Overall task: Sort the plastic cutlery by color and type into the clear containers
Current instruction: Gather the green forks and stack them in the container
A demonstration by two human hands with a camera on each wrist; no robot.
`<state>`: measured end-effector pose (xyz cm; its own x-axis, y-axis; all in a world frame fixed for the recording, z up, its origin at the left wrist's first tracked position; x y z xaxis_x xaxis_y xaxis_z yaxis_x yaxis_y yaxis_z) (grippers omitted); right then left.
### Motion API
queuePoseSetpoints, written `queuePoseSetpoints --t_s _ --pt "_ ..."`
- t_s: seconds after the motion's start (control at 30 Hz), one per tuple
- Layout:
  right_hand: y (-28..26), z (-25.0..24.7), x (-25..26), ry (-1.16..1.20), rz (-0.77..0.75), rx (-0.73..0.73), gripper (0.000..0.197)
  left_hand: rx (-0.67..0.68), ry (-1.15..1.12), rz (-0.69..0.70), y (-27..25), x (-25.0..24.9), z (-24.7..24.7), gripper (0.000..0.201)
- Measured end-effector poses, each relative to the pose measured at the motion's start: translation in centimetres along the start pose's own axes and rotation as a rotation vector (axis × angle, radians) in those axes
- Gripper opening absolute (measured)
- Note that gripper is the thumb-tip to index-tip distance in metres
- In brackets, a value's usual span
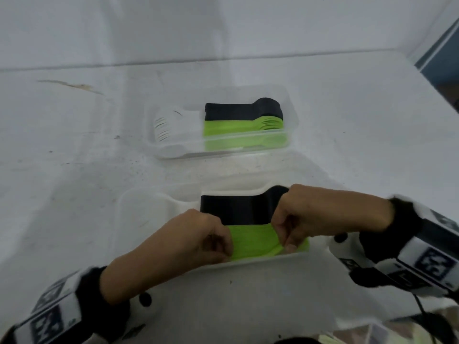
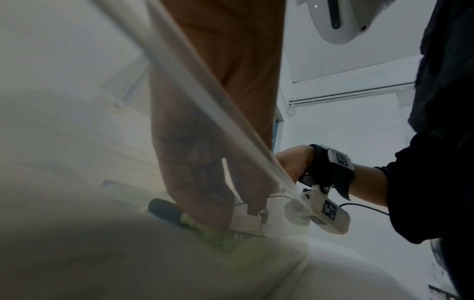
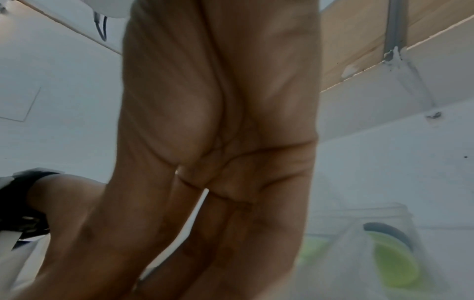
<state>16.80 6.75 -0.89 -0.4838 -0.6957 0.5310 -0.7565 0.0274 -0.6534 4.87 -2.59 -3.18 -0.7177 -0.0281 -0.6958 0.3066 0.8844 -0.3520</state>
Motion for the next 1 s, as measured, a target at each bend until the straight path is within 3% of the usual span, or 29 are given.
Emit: queuePoseSetpoints --t_s 0.23,0.5,0.7,1.0 --pt "-0.1 -0.4 -0.1 -0.006 -0.001 0.023 0.003 0.103 0.021 0.036 0.6 -0.1 -0.1 0.007" --pt "0.0 -0.2 -0.2 -0.134 0.069 0.023 0.008 0.119 -0.036 0.045 0.6 0.2 0.0 0.010" --pt "0.5 0.4 0.2 -0.303 0.089 -0.080 0.008 0.079 0.019 0.019 0.6 0.1 0.1 0.006" --pt "0.7 -0.3 -0.3 -0.158 0.073 -0.137 0.023 0.014 -0.001 -0.009 0.6 0.2 0.1 0.018"
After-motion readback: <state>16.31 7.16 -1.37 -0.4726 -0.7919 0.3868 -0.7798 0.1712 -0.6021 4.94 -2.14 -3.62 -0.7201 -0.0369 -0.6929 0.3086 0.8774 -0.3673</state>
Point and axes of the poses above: each hand's wrist, its own y-axis towards the middle knuckle, its own z-axis out of the palm, x = y × z, the point moved 6 cm from there along y, towards the middle knuckle, and after that the axes turned 6 degrees about x, right-handed, at the moved point
